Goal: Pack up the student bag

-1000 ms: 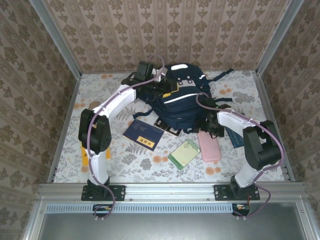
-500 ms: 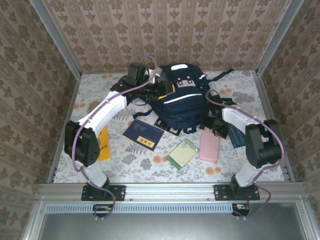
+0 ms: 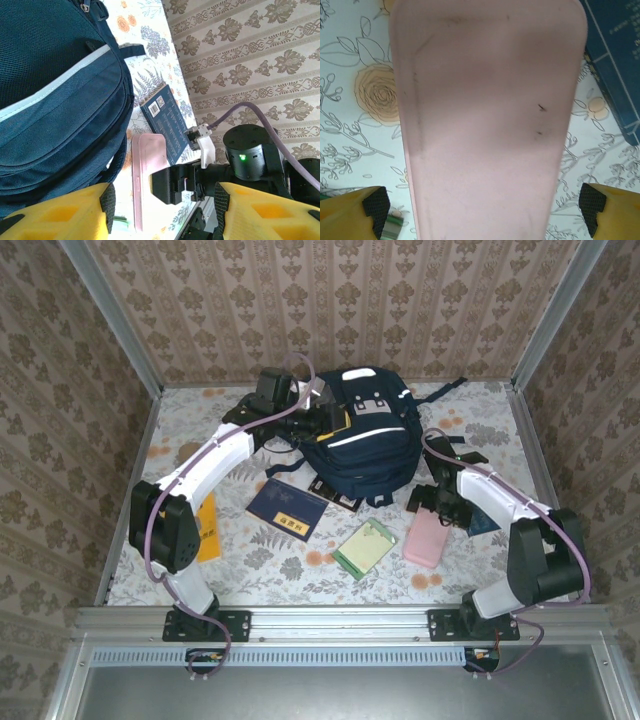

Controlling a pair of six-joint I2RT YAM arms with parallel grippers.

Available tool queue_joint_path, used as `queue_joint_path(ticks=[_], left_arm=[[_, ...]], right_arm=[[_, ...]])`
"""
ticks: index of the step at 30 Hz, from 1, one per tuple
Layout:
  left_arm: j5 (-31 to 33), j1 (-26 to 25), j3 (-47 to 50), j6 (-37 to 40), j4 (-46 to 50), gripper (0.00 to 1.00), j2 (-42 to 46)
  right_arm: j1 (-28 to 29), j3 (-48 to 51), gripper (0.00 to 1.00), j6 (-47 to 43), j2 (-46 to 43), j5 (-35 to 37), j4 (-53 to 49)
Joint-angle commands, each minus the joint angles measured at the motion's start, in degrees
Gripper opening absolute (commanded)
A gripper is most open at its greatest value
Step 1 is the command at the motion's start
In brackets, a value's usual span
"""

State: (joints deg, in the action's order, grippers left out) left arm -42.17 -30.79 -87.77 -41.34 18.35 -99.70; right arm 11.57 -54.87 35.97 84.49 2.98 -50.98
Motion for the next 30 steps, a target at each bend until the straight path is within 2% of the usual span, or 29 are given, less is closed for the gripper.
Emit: queue_joint_path(ticks=[1, 4, 8, 17, 30], left_arm=[[-1.49, -0.15, 0.47, 0.82, -1.43, 0.57, 1.35], [-1.69, -0.15, 0.61, 0.59, -1.56, 0.57, 1.18], [-1.94, -0.09, 0.67, 0.56, -1.79, 0.57, 1.18], [-2.32, -0.06, 1.23, 0.64, -2.37, 0.57, 0.90], [-3.07, 0.02, 1.51, -0.05, -3.18, 0.57, -0.03]], right_arm=[[0.43, 1.26, 1.00, -1.46, -1.04, 0.15, -5.08], [0.46, 1.95, 1.00, -1.28, 0.11, 0.06, -5.29], [0.76, 3.16, 1.00, 0.12, 1.20, -4.25, -1.80], [1.23, 3.96, 1.00, 3.53, 2.78, -6.06, 3.21], [2.46, 2.87, 1.00, 5.61, 10.35, -4.63, 4.31]])
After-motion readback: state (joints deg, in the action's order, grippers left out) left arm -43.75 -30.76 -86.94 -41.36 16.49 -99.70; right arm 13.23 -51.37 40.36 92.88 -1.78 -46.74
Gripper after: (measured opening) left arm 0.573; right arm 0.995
